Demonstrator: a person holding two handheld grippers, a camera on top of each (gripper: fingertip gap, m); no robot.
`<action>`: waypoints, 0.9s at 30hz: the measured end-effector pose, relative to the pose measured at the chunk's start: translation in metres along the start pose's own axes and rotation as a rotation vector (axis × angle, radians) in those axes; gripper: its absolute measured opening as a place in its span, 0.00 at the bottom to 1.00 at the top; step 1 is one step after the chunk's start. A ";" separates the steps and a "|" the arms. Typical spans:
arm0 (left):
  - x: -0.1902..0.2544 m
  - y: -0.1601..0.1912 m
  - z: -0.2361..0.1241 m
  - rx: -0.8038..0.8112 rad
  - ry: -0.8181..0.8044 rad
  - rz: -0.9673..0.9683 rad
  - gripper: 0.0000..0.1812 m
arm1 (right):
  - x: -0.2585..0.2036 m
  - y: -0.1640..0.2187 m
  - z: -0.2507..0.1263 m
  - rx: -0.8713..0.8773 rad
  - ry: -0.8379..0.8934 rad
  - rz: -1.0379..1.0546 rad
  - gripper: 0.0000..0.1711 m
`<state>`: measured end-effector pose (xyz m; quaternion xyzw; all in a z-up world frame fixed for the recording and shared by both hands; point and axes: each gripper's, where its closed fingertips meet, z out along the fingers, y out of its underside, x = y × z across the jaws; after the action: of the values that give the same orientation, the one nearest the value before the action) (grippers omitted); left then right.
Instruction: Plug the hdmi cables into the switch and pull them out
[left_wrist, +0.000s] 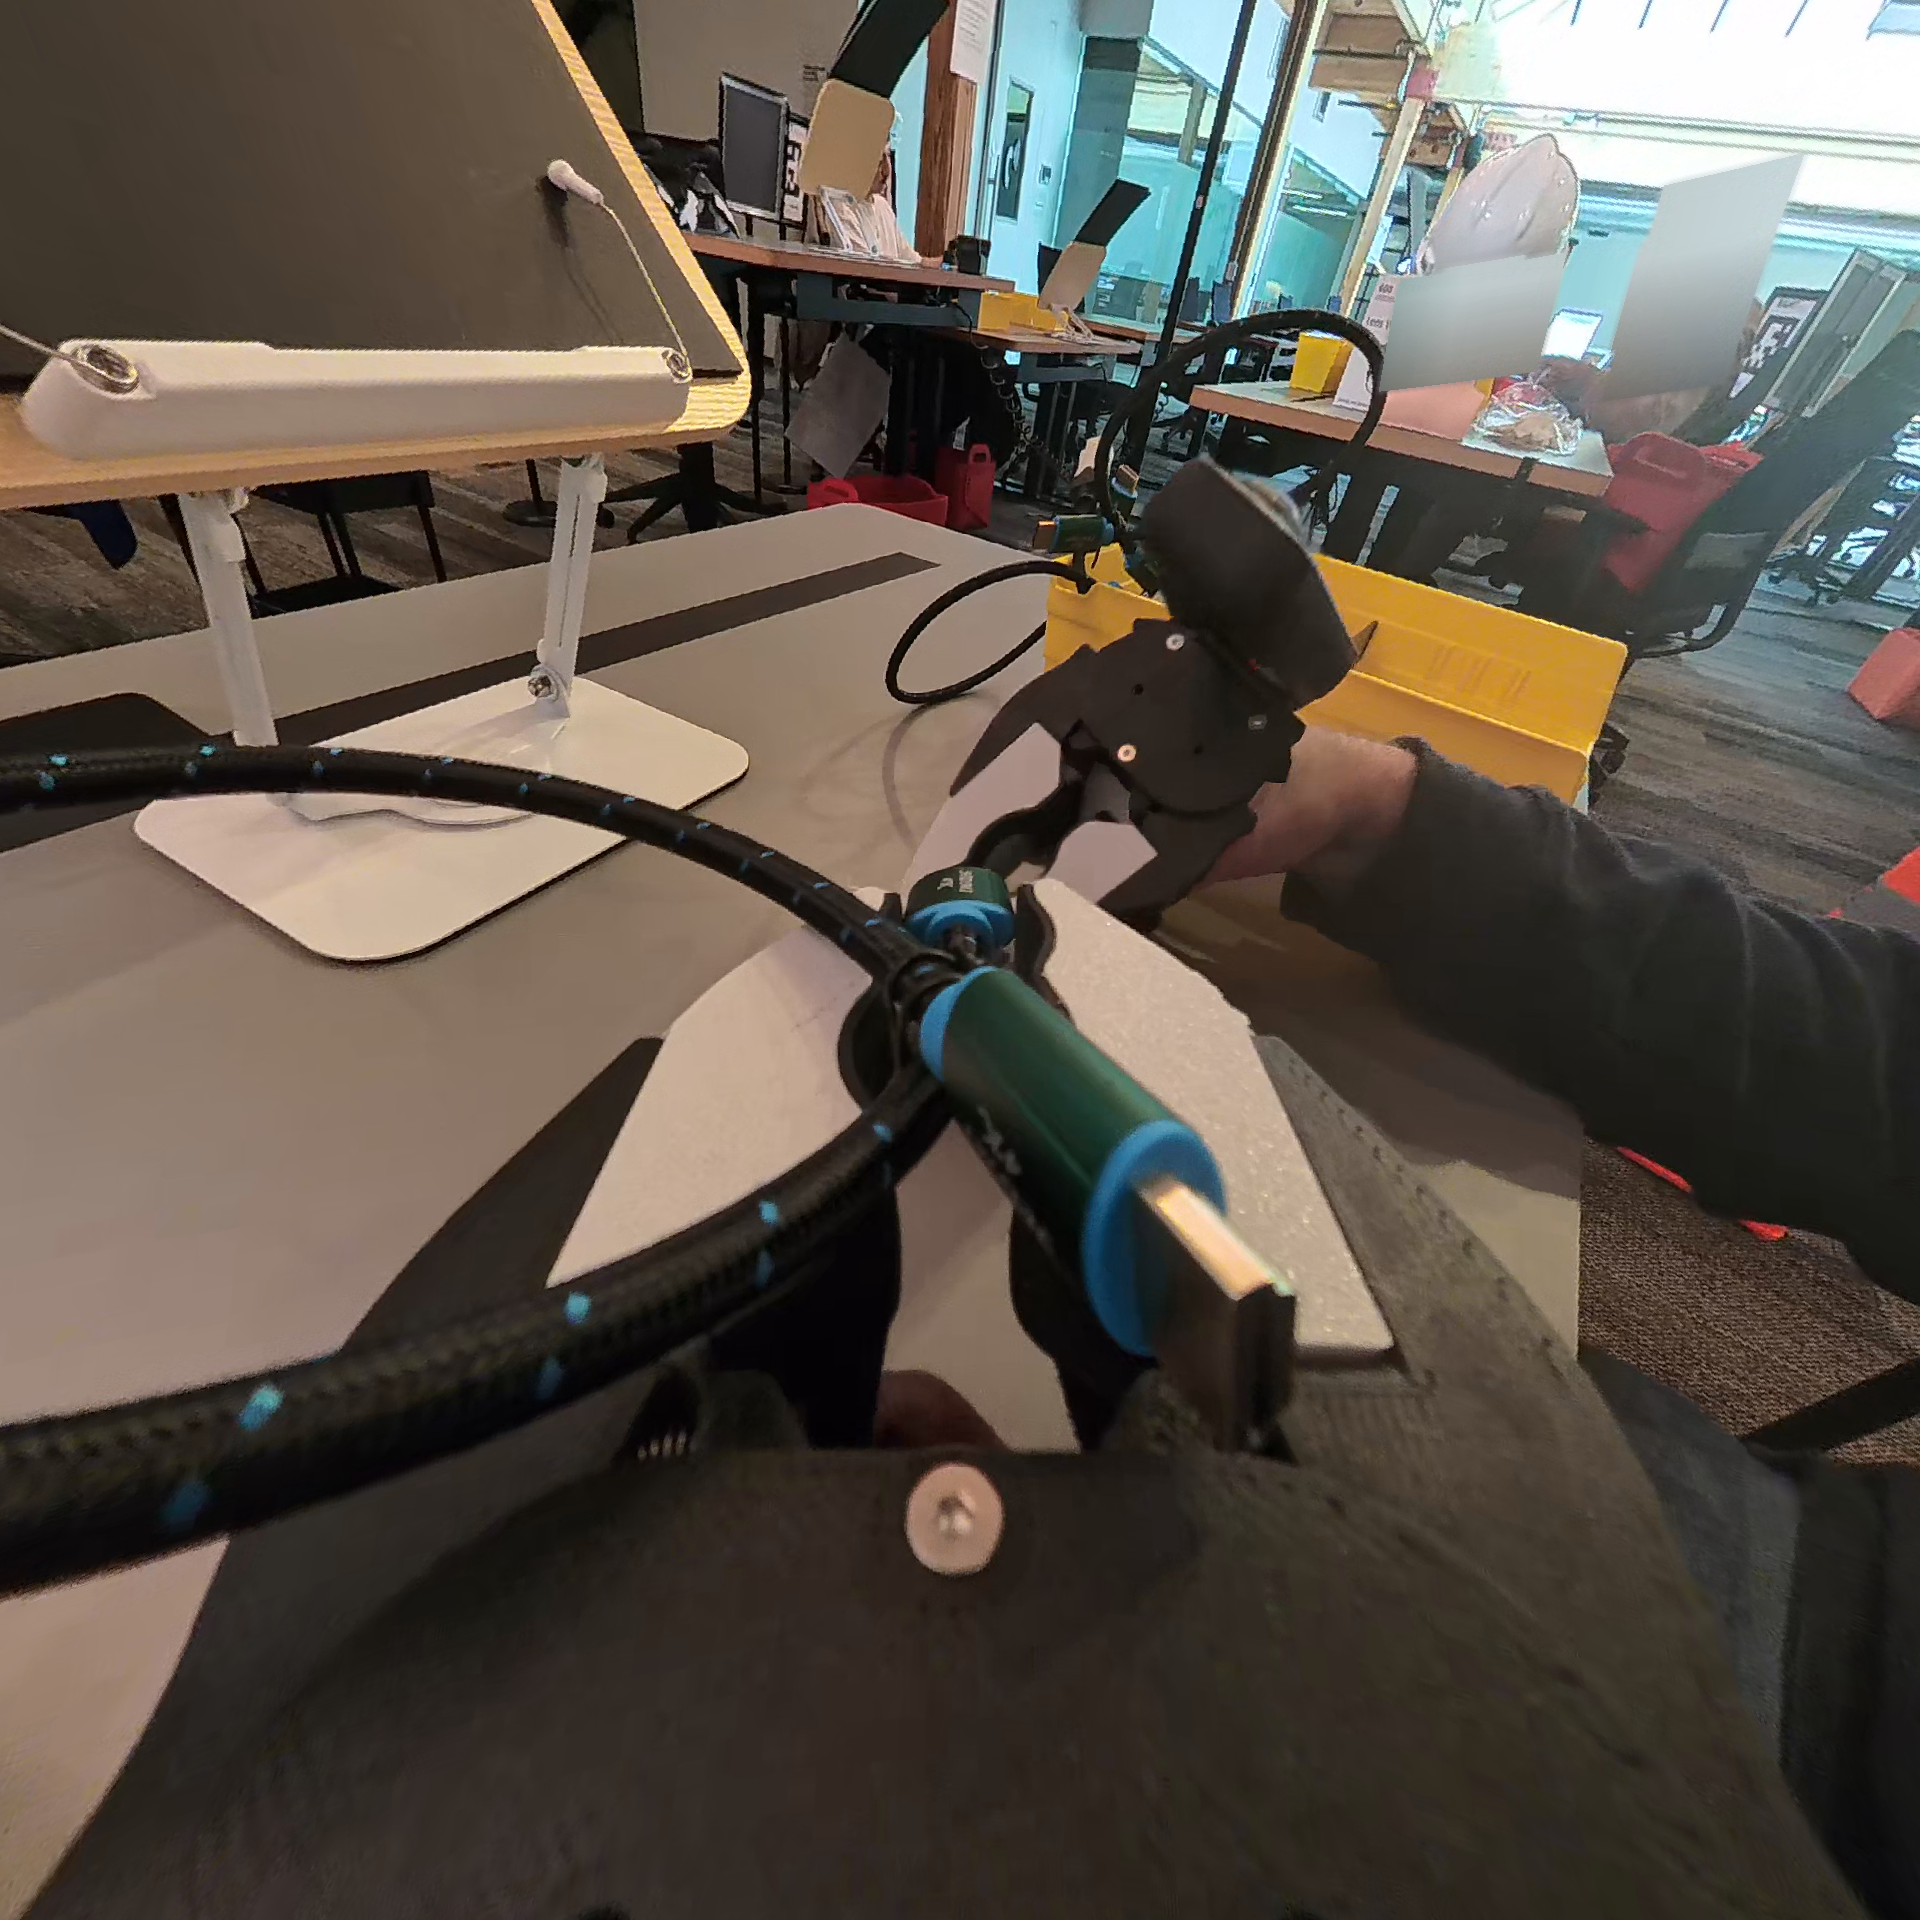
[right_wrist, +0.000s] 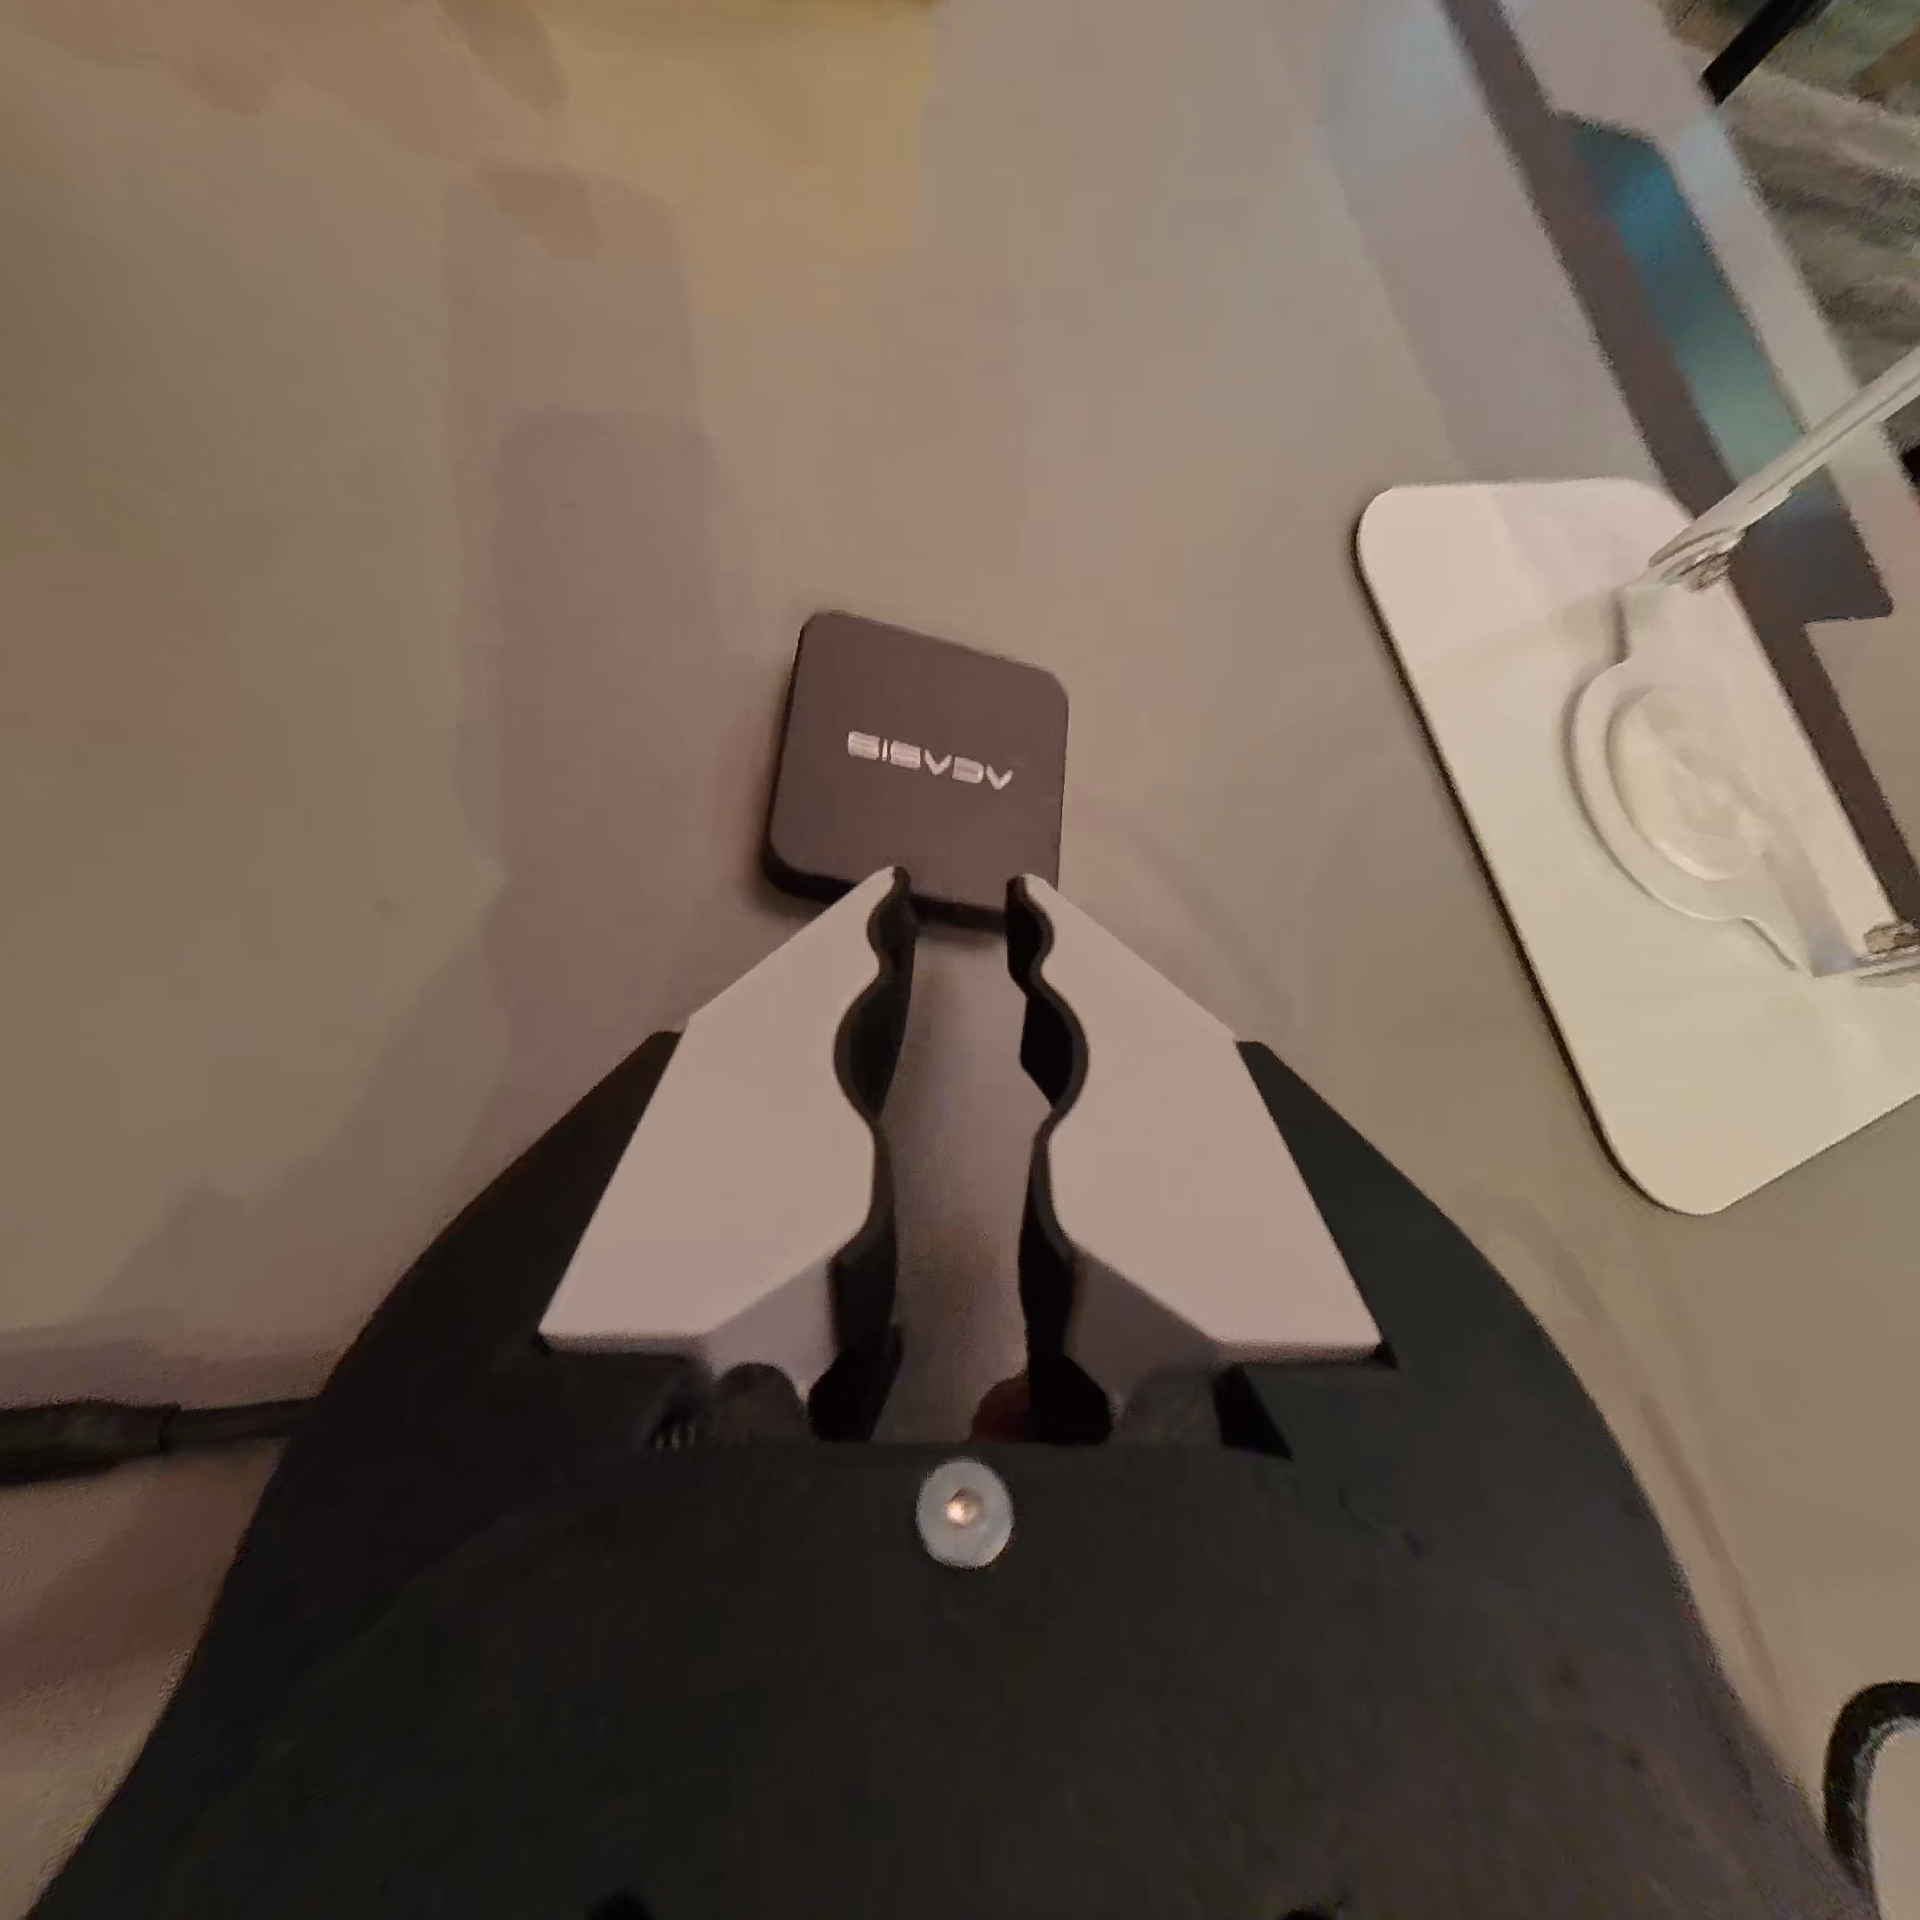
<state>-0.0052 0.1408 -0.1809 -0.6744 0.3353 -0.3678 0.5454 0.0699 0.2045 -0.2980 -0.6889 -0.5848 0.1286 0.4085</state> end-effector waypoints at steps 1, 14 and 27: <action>0.000 0.000 0.000 0.000 0.000 -0.001 0.11 | 0.000 0.007 0.002 -0.038 0.002 -0.010 0.10; 0.000 0.002 0.000 -0.005 0.001 0.000 0.11 | -0.002 0.017 0.001 -0.114 0.001 -0.015 0.06; 0.001 0.004 0.002 -0.008 0.007 0.004 0.11 | -0.006 0.023 0.003 -0.144 -0.020 -0.024 0.01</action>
<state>-0.0031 0.1406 -0.1850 -0.6747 0.3403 -0.3677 0.5421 0.0827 0.2004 -0.3180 -0.7082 -0.6047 0.0882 0.3535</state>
